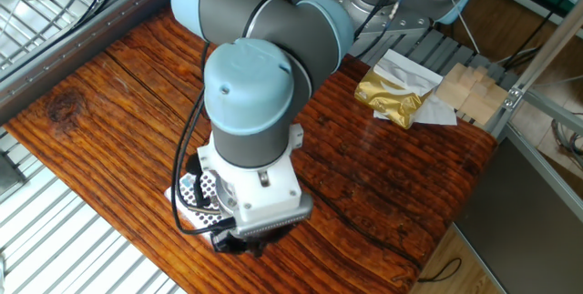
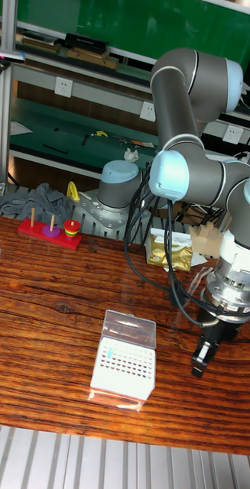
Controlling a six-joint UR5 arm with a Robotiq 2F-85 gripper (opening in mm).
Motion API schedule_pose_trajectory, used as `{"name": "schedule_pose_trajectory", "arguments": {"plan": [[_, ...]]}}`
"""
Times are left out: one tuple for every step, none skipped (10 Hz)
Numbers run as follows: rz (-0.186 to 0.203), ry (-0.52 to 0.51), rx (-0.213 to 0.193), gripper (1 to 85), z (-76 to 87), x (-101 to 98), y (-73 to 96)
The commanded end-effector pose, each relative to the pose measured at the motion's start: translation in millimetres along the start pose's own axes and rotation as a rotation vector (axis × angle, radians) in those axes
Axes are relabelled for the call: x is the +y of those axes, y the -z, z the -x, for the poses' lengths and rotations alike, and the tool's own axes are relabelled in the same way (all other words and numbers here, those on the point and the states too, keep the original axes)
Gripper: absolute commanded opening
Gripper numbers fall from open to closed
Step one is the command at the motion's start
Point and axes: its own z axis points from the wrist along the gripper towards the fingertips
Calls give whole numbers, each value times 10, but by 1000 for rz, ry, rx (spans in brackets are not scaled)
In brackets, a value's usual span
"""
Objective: Insert a medium pipette tip into the holder for medium pipette tips
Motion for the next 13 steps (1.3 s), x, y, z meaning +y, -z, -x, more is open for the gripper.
{"name": "schedule_pose_trajectory", "arguments": {"plan": [[77, -89, -14, 10, 84, 145, -21], [86, -113, 16, 10, 15, 169, -25], [84, -122, 55, 10, -78, 171, -26], [78, -121, 76, 10, -120, 157, -33], [75, -123, 82, 10, -133, 152, -34], [88, -140, 93, 10, -160, 186, -29], [107, -156, 105, 10, -185, 239, -22], [112, -158, 114, 10, -211, 251, -18], [105, -157, 125, 10, -248, 233, -15], [112, -170, 133, 10, -268, 250, -13], [103, -165, 155, 10, -322, 226, -12], [104, -163, 164, 10, -344, 231, -8], [114, -166, 164, 10, -345, 261, -1]]}}
